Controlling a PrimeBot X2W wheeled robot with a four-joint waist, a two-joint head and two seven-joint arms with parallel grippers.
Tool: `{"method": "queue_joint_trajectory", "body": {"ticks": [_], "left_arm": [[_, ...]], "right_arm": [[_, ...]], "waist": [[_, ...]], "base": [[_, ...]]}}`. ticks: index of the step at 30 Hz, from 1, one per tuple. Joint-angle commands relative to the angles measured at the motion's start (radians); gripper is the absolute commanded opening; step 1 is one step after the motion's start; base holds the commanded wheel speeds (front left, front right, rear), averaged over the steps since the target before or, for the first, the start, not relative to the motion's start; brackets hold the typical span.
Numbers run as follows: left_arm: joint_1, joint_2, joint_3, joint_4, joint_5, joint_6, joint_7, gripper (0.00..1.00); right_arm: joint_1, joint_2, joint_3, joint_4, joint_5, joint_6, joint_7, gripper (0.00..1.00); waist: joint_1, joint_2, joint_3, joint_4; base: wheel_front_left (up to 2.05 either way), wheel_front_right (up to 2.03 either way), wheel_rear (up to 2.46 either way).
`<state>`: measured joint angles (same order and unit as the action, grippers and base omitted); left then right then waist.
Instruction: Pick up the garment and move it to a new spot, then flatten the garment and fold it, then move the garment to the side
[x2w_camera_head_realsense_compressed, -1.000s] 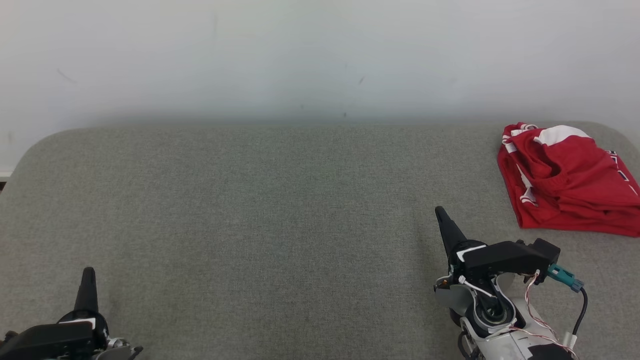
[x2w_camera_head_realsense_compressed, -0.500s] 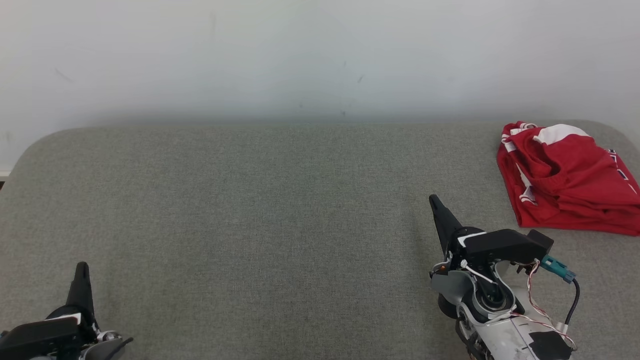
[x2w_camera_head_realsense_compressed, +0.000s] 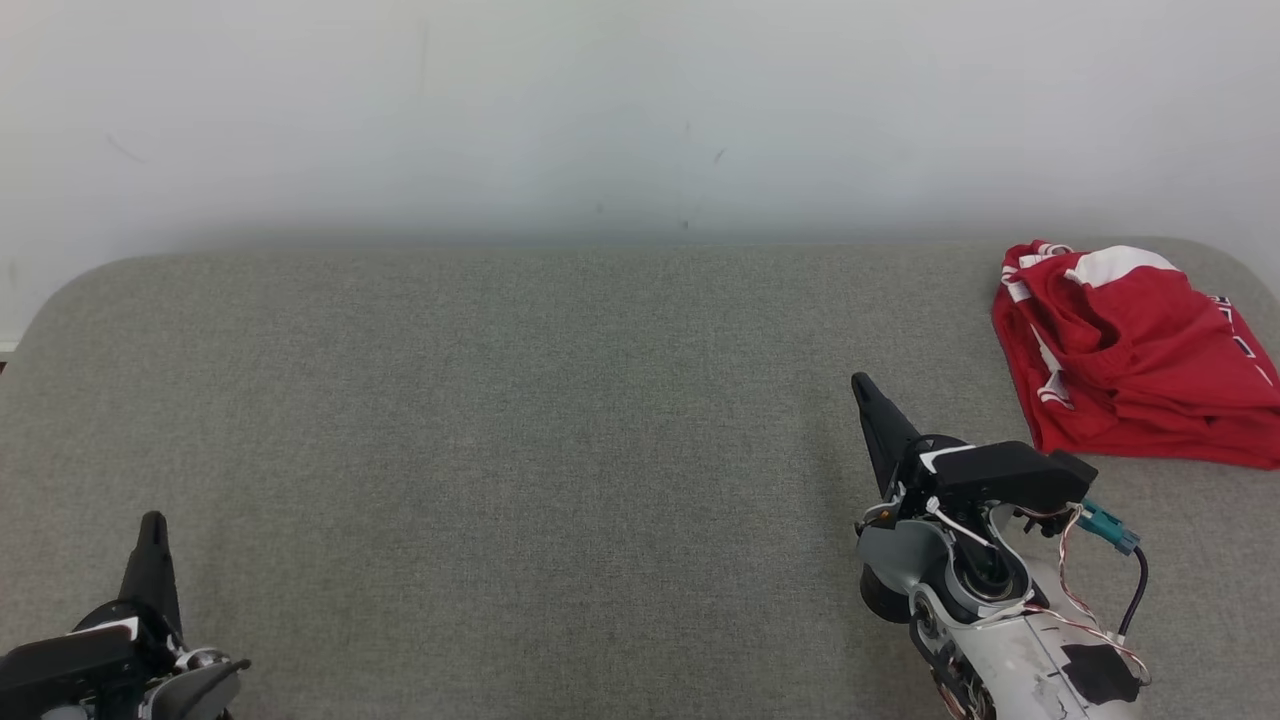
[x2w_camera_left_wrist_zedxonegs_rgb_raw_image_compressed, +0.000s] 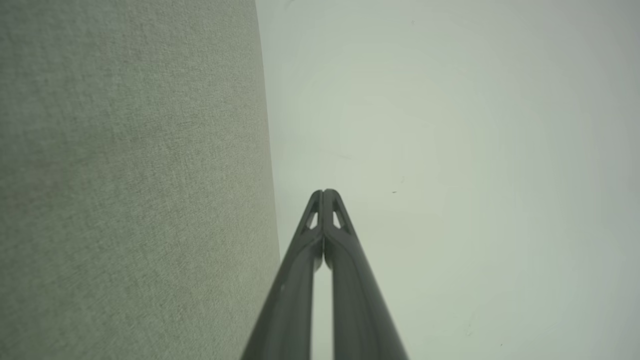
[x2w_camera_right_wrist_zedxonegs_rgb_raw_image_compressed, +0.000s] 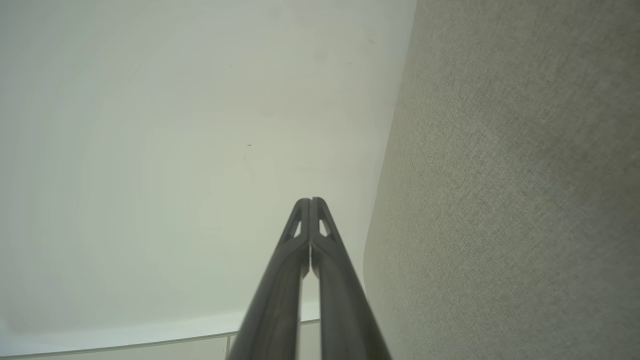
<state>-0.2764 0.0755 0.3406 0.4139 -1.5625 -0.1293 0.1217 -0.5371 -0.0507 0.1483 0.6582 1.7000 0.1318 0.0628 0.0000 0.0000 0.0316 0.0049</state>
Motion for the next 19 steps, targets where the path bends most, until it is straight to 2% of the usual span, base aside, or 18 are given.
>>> {"method": "queue_joint_trajectory", "body": {"ticks": [1,19], "left_arm": [[-0.012,0.004,0.004,0.003,-0.008,-0.003,0.004,0.00],[-0.011,0.005,0.002,0.002,-0.009,-0.003,0.002,0.00]], "right_arm": [[-0.007,0.001,0.003,0.001,0.005,-0.002,0.006,0.00],[-0.007,0.001,0.003,0.001,0.005,-0.002,0.005,0.00]], "waist": [[0.0000,0.0000,0.000,0.000],[0.0000,0.0000,0.000,0.000]], "base": [[0.00,0.00,0.00],[0.00,0.00,0.00]]}}
